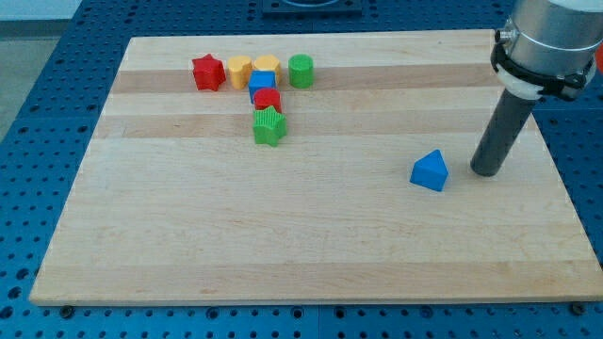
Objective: Slide the blue triangle slightly to the left
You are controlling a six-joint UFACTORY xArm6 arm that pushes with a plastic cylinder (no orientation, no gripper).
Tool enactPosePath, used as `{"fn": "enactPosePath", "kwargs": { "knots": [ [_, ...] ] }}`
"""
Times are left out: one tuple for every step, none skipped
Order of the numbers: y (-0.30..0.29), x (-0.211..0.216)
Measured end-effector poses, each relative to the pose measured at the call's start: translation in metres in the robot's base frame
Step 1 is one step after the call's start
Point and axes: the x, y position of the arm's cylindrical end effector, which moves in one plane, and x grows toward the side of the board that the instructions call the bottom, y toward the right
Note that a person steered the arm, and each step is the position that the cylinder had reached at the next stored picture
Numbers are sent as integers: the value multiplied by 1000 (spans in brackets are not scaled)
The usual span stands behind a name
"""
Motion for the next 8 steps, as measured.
{"fn": "enactPosePath", "kwargs": {
  "knots": [
    [-1, -11],
    [-5, -14],
    [-11, -8],
    [-16, 9],
    [-42, 9],
    [-65, 9],
    [-84, 12],
    [-93, 19]
  ]
}}
